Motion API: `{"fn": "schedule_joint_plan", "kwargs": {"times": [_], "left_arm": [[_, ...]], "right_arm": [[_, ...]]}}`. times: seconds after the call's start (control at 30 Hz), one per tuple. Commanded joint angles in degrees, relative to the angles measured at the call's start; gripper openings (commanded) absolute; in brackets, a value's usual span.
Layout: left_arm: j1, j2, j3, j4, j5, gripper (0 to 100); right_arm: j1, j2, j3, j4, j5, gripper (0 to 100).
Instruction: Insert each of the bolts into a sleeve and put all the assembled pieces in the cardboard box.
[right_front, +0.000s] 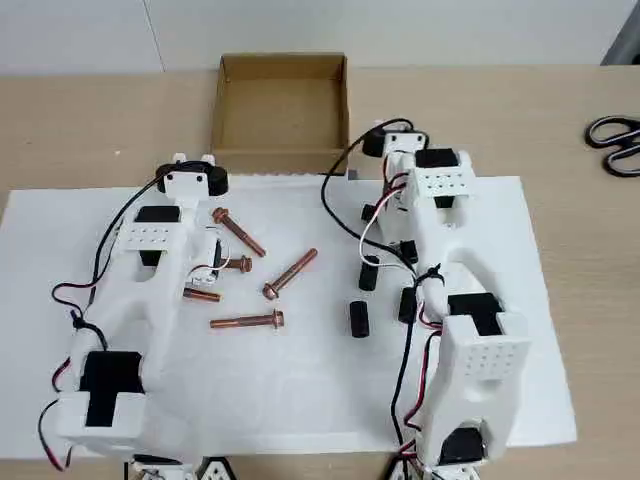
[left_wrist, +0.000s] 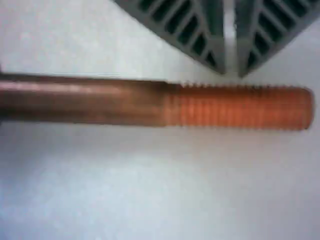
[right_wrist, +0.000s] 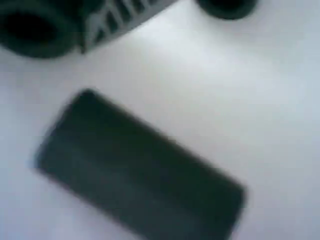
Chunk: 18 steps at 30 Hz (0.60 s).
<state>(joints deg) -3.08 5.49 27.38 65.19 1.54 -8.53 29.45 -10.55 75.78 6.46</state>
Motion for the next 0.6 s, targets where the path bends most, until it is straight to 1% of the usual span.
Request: {"fn": "schedule_joint_plan", "kwargs": {"times": [0.0,0.13,0.3,0.43,0.47,0.57], "left_arm": [[1.1,-0.1,0.0,-1.6,0.3,1],[1.2,-0.1,0.0,-1.6,0.3,1],[1.3,0.0,0.0,-1.7,0.3,1],[5.3,-1.0,-1.2,-1.0,0.1,1],[6.4,-1.8,-2.8,1.2,0.1,1],[8.9,-4.9,-11.9,12.6,2.5,1]], "right_arm": [[-0.4,1.3,0.3,0.7,-0.4,0.6],[0.5,0.6,-0.3,2.8,-0.4,0.3],[0.8,-4.9,-4.6,12.9,-0.8,0.3],[0.9,-12.8,-6.5,18.9,-0.4,0.3],[0.9,-14.6,-6.5,20.2,-0.4,0.3],[1.9,-18.3,-6.4,22.5,-0.4,0.3]]}}
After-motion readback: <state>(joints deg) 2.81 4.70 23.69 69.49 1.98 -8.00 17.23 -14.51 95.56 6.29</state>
